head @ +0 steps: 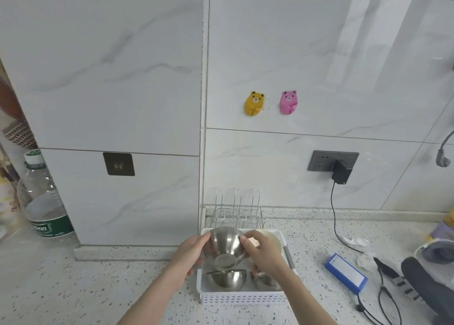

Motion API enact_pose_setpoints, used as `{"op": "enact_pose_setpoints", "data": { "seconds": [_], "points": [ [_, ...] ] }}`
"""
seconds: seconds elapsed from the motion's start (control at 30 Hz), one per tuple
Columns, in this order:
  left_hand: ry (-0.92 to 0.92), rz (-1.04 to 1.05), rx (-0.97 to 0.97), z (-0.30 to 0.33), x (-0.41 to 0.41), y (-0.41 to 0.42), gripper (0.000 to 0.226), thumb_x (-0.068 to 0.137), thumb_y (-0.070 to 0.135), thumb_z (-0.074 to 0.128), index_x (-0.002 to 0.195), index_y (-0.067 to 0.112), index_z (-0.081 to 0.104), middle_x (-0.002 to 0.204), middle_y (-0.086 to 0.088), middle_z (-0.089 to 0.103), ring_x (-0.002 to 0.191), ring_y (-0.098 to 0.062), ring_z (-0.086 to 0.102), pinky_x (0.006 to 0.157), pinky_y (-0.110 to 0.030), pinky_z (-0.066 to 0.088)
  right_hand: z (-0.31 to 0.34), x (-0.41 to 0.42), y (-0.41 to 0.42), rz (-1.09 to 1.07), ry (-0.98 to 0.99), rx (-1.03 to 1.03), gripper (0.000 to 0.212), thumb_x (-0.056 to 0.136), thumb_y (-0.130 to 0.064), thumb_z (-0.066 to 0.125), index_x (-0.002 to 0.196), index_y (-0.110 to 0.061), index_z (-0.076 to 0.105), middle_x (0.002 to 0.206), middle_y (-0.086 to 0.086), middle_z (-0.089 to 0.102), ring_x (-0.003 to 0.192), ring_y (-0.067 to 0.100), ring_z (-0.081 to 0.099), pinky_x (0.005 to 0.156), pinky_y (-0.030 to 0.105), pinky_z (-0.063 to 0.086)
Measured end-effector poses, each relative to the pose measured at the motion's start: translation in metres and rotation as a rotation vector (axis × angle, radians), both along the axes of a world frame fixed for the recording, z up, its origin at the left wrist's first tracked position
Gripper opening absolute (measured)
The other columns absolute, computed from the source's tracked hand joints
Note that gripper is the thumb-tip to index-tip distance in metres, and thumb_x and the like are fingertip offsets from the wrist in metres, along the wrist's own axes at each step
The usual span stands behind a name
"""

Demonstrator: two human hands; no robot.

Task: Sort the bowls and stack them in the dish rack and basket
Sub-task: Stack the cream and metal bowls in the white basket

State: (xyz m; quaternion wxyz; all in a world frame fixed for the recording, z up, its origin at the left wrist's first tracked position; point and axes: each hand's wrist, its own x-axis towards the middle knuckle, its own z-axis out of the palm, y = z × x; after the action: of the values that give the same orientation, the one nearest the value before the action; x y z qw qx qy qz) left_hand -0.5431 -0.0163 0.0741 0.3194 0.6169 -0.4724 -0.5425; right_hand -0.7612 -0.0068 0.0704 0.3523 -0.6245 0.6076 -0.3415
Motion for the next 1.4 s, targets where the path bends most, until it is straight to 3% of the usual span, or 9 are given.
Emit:
{"op": "enact_pose_setpoints", "data": {
  "seconds": [0.2, 0.33, 0.47, 0.53, 0.67, 0.77, 0.93, 1.17, 1.4],
  "points": [
    [-0.064, 0.017, -0.029, -0.017, -0.01, -0.009, 0.024, 0.099, 0.044, 0.052, 0.107, 0.026, 0.064, 0.098, -0.002, 0.069, 0.078, -0.013, 0.062, 0.045, -0.012, 0.037, -0.021, -0.006, -0.017, -0.014, -0.004, 0.103, 0.026, 0.091, -0.054, 0.056, 0.088, -0.029, 0.065, 0.068, -0.014, 0.073, 0.052, 0.002, 0.065, 0.041, 0.011, 0.041],
    [-0.108, 0.013, -0.025, -0.02, -0.019, -0.011, 0.017, 0.1, 0.04, 0.052, 0.104, 0.026, 0.061, 0.094, 0.001, 0.068, 0.076, -0.011, 0.064, 0.04, -0.01, 0.036, -0.033, -0.01, -0.028, -0.025, -0.033, 0.176, 0.029, 0.091, -0.053, 0.056, 0.088, -0.025, 0.065, 0.071, -0.002, 0.075, 0.063, 0.015, 0.072, 0.038, 0.015, 0.039],
    [-0.201, -0.05, -0.032, -0.029, -0.021, -0.015, 0.028, 0.098, 0.044, 0.052, 0.114, 0.023, 0.061, 0.097, 0.003, 0.068, 0.074, -0.008, 0.061, 0.049, -0.014, 0.039, -0.041, -0.014, -0.037, -0.005, -0.032, 0.224, 0.028, 0.091, -0.052, 0.057, 0.089, -0.025, 0.063, 0.069, -0.003, 0.074, 0.059, 0.013, 0.069, 0.037, 0.017, 0.039],
    [-0.263, -0.093, -0.071, -0.036, -0.02, -0.017, 0.029, 0.097, 0.045, 0.053, 0.115, 0.024, 0.061, 0.1, 0.007, 0.067, 0.08, -0.007, 0.06, 0.062, -0.019, 0.045, -0.045, -0.015, -0.041, 0.011, -0.01, 0.232, 0.027, 0.091, -0.052, 0.056, 0.089, -0.026, 0.063, 0.068, -0.004, 0.074, 0.057, 0.008, 0.066, 0.038, 0.016, 0.039],
    [-0.331, -0.142, -0.112, -0.048, -0.017, -0.022, 0.026, 0.093, 0.047, 0.057, 0.111, 0.027, 0.061, 0.107, 0.013, 0.064, 0.098, -0.003, 0.06, 0.085, -0.026, 0.051, -0.052, -0.018, -0.046, 0.041, 0.044, 0.24, 0.025, 0.093, -0.053, 0.053, 0.09, -0.029, 0.061, 0.071, -0.005, 0.075, 0.06, 0.003, 0.065, 0.045, 0.015, 0.04],
    [-0.34, -0.203, -0.14, -0.051, -0.014, -0.024, 0.02, 0.093, 0.047, 0.058, 0.11, 0.038, 0.053, 0.106, 0.023, 0.058, 0.106, -0.002, 0.056, 0.079, -0.017, 0.043, -0.057, -0.019, -0.047, 0.061, 0.063, 0.248, 0.025, 0.092, -0.053, 0.055, 0.09, -0.029, 0.06, 0.075, -0.003, 0.075, 0.072, 0.01, 0.07, 0.055, 0.02, 0.045],
    [-0.338, -0.252, -0.21, -0.049, -0.012, -0.025, 0.019, 0.091, 0.041, 0.064, 0.096, 0.052, 0.049, 0.099, 0.029, 0.056, 0.093, 0.017, 0.049, 0.07, -0.006, 0.036, -0.062, -0.018, -0.048, 0.112, 0.17, 0.243, 0.028, 0.09, -0.056, 0.055, 0.089, -0.028, 0.061, 0.082, -0.003, 0.073, 0.075, 0.011, 0.065, 0.075, 0.03, 0.053],
    [-0.42, -0.328, -0.218, -0.064, -0.009, -0.03, 0.021, 0.084, 0.035, 0.073, 0.096, 0.044, 0.059, 0.104, 0.027, 0.061, 0.097, 0.006, 0.057, 0.084, -0.016, 0.045, -0.056, -0.018, -0.041, 0.159, 0.232, 0.273, 0.037, 0.087, -0.057, 0.058, 0.098, -0.022, 0.058, 0.075, -0.002, 0.067, 0.04, 0.011, 0.05, 0.051, 0.023, 0.044],
    [-0.571, -0.335, -0.253, -0.072, -0.008, -0.028, 0.027, 0.076, 0.044, 0.077, 0.098, 0.037, 0.062, 0.103, 0.022, 0.061, 0.096, 0.003, 0.057, 0.082, -0.022, 0.049, -0.052, -0.017, -0.032, 0.174, 0.25, 0.301, 0.035, 0.087, -0.053, 0.061, 0.105, -0.022, 0.056, 0.062, -0.009, 0.059, 0.037, 0.009, 0.05, 0.057, 0.025, 0.047]
  ]
}}
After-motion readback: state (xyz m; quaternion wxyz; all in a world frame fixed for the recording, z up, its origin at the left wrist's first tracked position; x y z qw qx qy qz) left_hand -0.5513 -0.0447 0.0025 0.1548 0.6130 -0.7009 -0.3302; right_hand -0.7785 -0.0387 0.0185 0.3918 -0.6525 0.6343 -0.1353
